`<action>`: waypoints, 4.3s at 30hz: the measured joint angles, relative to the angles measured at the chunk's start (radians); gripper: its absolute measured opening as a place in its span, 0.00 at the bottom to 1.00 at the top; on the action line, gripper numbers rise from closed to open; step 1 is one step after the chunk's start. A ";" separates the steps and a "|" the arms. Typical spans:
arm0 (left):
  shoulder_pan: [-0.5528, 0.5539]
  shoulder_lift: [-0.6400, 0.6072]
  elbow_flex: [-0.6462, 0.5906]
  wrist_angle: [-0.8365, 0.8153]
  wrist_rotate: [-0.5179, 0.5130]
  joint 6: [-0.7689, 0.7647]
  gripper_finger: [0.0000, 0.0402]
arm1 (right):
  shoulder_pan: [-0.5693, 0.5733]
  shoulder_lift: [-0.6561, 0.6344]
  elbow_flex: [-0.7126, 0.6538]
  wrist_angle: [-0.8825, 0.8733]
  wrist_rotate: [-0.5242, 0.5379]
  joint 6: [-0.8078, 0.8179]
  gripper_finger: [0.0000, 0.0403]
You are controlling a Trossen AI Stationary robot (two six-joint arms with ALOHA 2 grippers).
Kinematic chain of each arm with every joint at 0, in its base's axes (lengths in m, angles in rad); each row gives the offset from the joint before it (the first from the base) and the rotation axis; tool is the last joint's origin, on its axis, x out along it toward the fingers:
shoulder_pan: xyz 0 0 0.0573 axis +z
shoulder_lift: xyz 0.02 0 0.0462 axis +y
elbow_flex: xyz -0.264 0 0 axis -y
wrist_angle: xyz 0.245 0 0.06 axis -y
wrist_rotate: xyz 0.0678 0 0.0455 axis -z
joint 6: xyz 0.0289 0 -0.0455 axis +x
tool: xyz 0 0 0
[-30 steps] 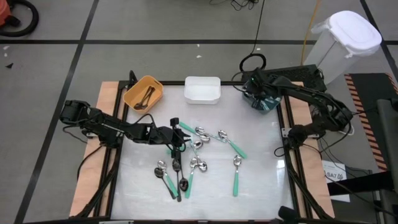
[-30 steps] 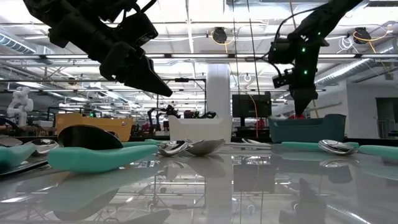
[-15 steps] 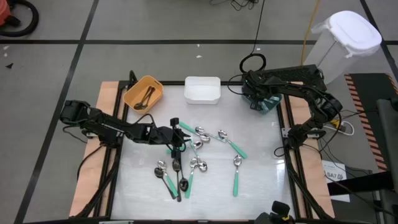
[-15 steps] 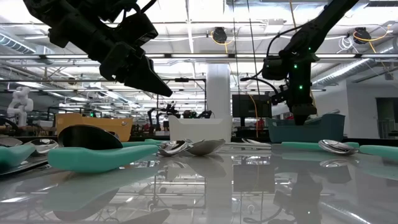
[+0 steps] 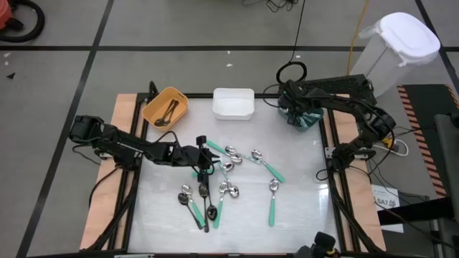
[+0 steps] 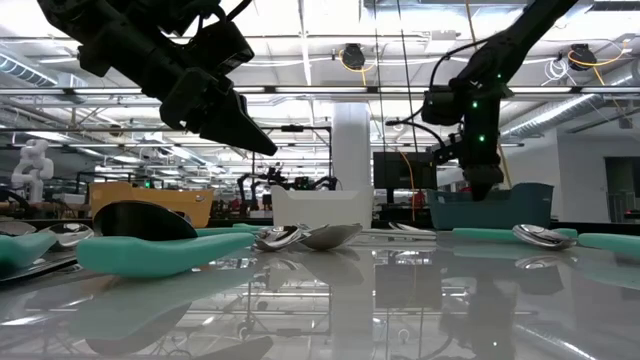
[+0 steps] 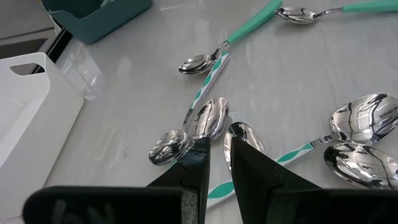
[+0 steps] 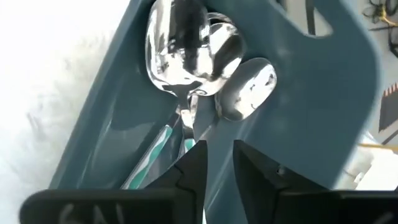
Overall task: Sort silverware by color (type)
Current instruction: Put the blue spoon into the white bin
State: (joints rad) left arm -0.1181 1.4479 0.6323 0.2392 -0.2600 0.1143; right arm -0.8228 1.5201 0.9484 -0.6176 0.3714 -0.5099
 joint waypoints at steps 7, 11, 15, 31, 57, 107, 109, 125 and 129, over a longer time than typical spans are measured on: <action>0.000 0.000 0.000 -0.002 0.000 0.000 0.17 | 0.093 -0.139 0.008 -0.104 0.022 0.180 0.21; 0.000 0.000 0.000 -0.002 0.000 -0.006 0.17 | 0.188 -0.248 0.007 -0.205 -0.046 0.371 0.21; 0.000 0.000 0.000 -0.003 0.000 -0.012 0.17 | 0.323 -0.337 -0.026 -0.210 -0.162 0.561 0.21; -0.013 0.000 0.000 -0.079 -0.039 -0.174 0.17 | 1.003 -0.240 -0.146 0.295 -0.031 0.804 0.21; -0.181 0.008 0.000 -0.169 -0.186 -0.688 0.17 | 1.191 0.115 -0.137 0.637 -0.036 0.843 0.21; -0.433 0.542 0.682 -0.566 -0.377 -0.476 0.58 | 1.428 0.116 0.205 -0.202 0.241 1.310 0.21; -0.433 0.542 0.682 -0.539 -0.376 -0.455 0.58 | 1.422 0.116 0.202 -0.253 0.262 1.313 0.21; -0.428 0.542 0.682 -0.525 -0.366 -0.515 0.58 | 1.154 0.117 -0.057 0.100 0.149 1.037 0.41; -0.428 0.542 0.682 -0.525 -0.366 -0.520 0.58 | 1.094 0.117 -0.086 0.115 0.107 1.021 0.43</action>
State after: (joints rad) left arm -0.5465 1.9896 1.3140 -0.2863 -0.6262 -0.4061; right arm 0.2717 1.6367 0.8627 -0.5028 0.4780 0.5111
